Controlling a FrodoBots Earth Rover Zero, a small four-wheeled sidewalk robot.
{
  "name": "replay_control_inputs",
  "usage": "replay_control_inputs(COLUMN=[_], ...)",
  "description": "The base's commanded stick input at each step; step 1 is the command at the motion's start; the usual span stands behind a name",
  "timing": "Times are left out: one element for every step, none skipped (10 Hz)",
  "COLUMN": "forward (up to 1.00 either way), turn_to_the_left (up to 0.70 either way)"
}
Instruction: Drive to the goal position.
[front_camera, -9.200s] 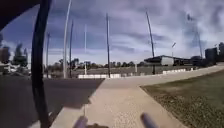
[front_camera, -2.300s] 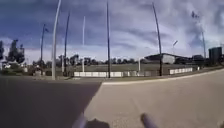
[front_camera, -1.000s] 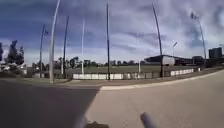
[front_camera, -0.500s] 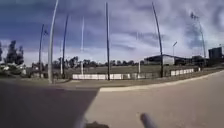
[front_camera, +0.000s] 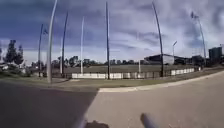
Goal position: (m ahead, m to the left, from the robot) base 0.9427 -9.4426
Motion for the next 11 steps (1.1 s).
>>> replay_control_inputs(forward=[0.00, 0.00, 0.00, 0.00, 0.00, 0.00, 0.00, 0.00, 0.00, 0.00, 0.00], turn_to_the_left=[-0.50, -0.50, -0.50, -0.50, -0.50, -0.50, -0.50, -0.50, -0.50, -0.50, -0.50])
